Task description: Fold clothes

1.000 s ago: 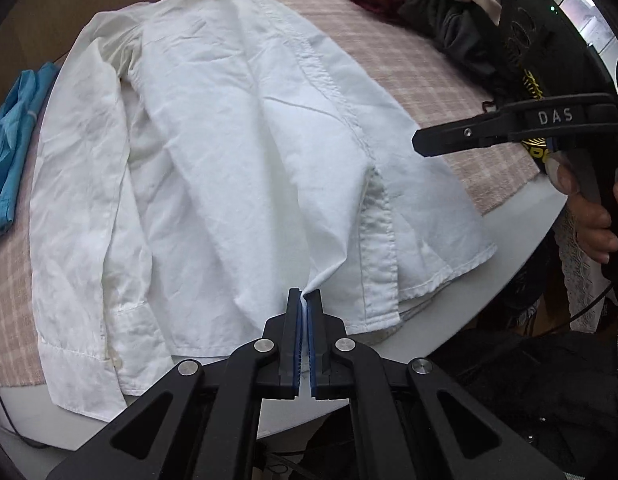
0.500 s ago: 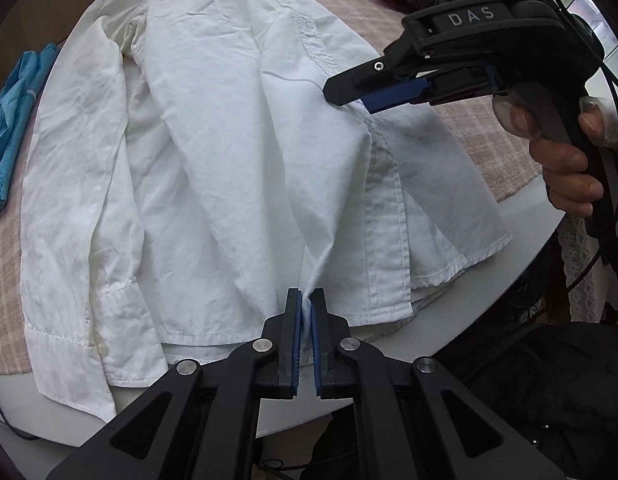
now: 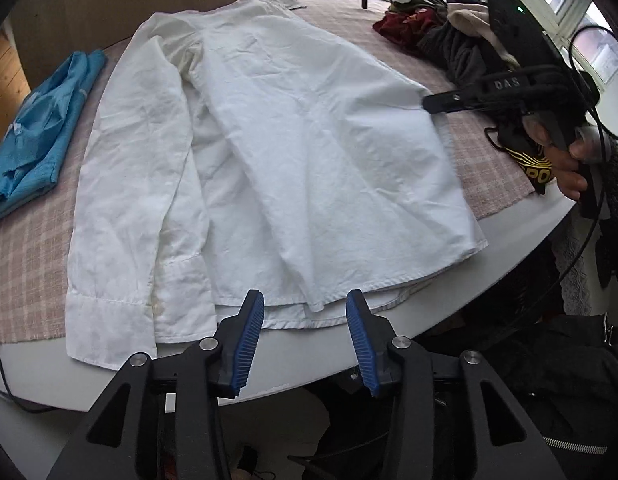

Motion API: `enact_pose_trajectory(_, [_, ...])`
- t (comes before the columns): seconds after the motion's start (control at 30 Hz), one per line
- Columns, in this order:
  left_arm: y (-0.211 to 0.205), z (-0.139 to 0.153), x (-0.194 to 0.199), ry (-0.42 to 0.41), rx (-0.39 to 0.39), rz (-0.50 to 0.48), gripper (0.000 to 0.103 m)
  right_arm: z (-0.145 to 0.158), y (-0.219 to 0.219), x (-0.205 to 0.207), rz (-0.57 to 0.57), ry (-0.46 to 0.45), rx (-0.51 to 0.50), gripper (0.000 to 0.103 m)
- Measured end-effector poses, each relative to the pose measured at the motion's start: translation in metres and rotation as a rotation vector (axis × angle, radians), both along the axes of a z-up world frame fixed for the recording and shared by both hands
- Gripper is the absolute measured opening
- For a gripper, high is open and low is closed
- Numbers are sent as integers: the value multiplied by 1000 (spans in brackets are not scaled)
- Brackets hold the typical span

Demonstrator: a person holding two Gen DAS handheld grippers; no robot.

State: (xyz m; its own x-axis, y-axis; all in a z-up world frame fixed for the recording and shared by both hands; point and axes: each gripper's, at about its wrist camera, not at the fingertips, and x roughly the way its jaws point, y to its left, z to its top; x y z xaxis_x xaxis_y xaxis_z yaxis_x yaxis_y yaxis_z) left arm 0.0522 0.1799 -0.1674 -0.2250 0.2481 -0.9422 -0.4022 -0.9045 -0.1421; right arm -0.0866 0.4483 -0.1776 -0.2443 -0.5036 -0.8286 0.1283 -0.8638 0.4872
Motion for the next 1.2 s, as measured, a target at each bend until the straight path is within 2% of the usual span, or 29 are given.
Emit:
enact_pose_trajectory(0.2, [17,-33,-22,-71,39,49,39,-17,6,-6,-10,-53,-43,7])
enact_pose_trajectory(0.27, [19,-36,-25,-81,33,59,26,-20,5,-5,-2,-69,-79,9])
enact_pose_trajectory(0.3, [20,-38,-26,-90,43,58,8,-21,4,-4,2,-78,-103,9])
enact_pose_trajectory(0.33, [19,-37,-26,-87,47,60,1,-22,4,-4,6,-87,-127,9])
enact_pose_trajectory(0.37, [17,-36,-26,-84,51,63,1,-24,4,-3,9,-97,-152,12])
enact_pose_trajectory(0.4, [16,-35,-25,-79,55,66,1,-24,3,-2,14,-100,-162,13])
enact_pose_trajectory(0.47, [9,-24,-22,-49,58,81,1,-23,3,1,25,-102,-146,26])
enact_pose_trajectory(0.5, [5,-19,-21,-33,56,89,1,-25,2,2,31,-106,-130,27])
enact_pose_trajectory(0.6, [-6,-20,-20,-28,14,117,2,-33,-2,1,51,-126,-80,27])
enact_pose_trajectory(0.63, [-8,-24,-19,-34,-9,117,8,-37,-3,2,57,-139,-77,27])
enact_pose_trajectory(0.7, [-9,-27,-16,-33,-42,116,8,-43,-6,3,69,-159,-77,27])
enact_pose_trajectory(0.8, [-11,-22,-10,-38,-10,120,11,-47,-9,9,95,-171,-89,27])
enact_pose_trajectory(0.93, [1,-6,4,41,-59,92,11,-48,-13,21,139,-175,-107,27])
enact_pose_trajectory(1.0, [10,2,12,46,-10,36,16,-47,-16,25,164,-168,-100,27])
enact_pose_trajectory(1.03, [19,3,14,49,-15,6,21,-46,-18,26,169,-162,-93,26])
enact_pose_trajectory(1.07, [28,1,15,53,-36,-18,21,-44,-19,27,170,-158,-91,17])
enact_pose_trajectory(1.13, [43,-3,9,52,-66,-47,21,-37,-19,27,167,-157,-102,6])
enact_pose_trajectory(1.2, [50,-9,7,42,-83,-55,21,-23,-17,28,172,-146,-107,6])
